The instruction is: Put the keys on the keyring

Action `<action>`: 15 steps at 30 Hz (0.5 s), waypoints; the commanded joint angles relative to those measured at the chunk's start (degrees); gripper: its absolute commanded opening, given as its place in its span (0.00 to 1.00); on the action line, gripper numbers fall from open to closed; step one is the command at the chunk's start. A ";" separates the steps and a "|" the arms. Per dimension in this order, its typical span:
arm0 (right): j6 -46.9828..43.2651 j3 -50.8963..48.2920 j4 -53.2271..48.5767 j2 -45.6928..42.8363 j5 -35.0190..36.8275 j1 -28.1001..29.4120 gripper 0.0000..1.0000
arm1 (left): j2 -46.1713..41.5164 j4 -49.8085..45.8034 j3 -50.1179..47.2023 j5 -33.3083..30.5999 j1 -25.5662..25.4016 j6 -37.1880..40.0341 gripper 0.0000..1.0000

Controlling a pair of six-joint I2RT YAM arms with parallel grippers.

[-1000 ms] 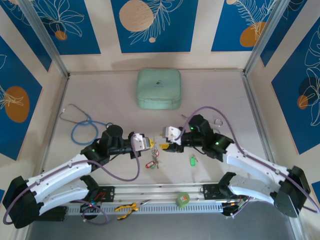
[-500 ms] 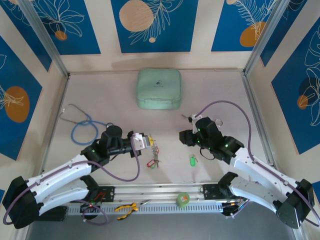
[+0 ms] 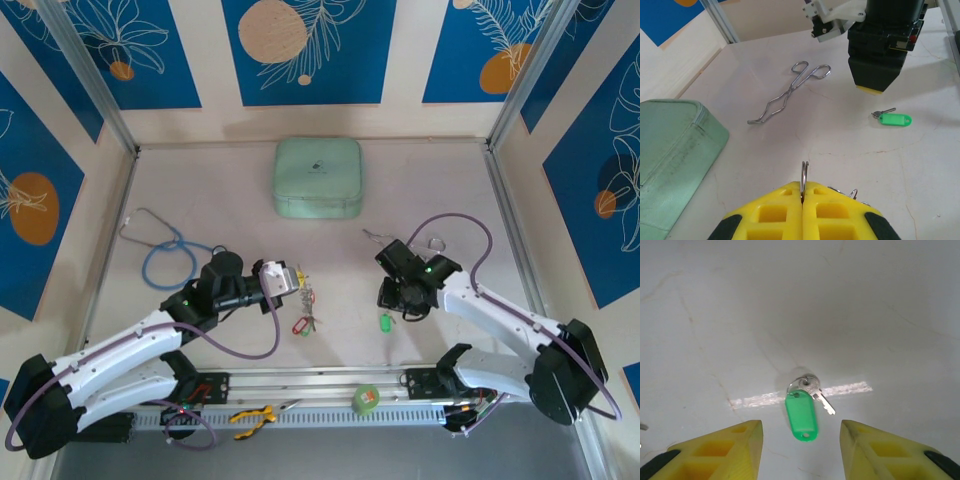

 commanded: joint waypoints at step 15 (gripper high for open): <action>9.85 6.08 -1.20 17.43 6.64 6.10 0.37 | -0.33 0.99 0.37 0.56 -0.47 0.41 0.00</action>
